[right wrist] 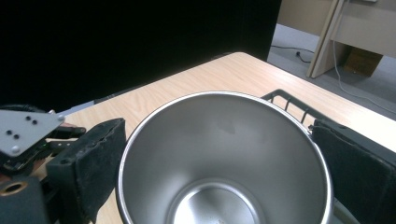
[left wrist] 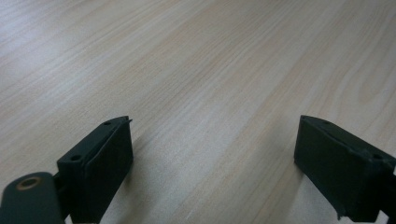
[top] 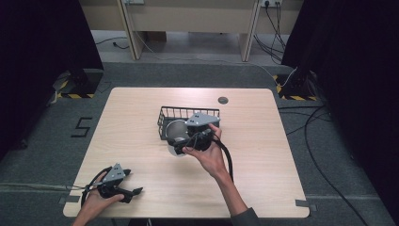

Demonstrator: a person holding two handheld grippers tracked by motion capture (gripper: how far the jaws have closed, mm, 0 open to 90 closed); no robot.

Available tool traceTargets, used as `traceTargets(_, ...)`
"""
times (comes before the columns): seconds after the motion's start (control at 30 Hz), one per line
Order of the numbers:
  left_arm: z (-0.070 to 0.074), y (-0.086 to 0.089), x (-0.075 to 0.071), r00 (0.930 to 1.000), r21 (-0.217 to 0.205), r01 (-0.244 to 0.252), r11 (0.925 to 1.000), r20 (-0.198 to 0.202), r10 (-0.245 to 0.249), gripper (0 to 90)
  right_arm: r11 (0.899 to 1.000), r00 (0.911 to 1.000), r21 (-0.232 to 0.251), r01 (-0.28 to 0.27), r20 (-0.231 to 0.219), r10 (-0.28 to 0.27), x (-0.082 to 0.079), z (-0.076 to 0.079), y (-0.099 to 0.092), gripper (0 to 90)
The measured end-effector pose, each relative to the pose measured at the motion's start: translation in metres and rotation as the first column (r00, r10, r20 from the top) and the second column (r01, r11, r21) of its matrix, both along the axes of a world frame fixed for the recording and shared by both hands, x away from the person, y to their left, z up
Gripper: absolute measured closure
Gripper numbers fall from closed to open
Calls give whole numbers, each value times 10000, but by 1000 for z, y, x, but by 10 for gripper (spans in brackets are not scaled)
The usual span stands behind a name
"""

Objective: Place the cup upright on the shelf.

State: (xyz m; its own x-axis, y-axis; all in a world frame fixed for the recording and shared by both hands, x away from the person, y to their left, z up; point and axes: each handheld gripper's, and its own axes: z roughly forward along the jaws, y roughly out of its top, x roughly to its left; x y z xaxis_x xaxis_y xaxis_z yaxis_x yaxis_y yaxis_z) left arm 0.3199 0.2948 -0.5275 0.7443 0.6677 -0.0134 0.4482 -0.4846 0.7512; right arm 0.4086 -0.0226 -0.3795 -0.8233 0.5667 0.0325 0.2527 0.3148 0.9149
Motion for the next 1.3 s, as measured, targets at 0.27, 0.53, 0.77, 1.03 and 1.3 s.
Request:
traceTargets(0.27,0,0,0,10000,-4,-2,10000,3,2,109,9997,9997,53,241,-43,-241,14,13,-1,61)
traceTargets(0.53,0,0,0,10000,7,4,10000,-9,-4,109,9985,9985,33,548,71,-549,27,33,-2,61)
traceTargets(0.77,0,0,0,10000,7,5,10000,-18,-5,110,9958,9959,67,909,17,-909,48,43,0,61)
traceTargets(1.03,0,0,0,10000,0,9,10000,-13,-9,110,9921,9921,-201,1241,-161,-1244,73,43,6,61)
traceTargets(1.3,0,0,0,10000,-1,13,10000,-9,-13,110,9852,9852,-452,1652,-379,-1670,95,34,8,61)
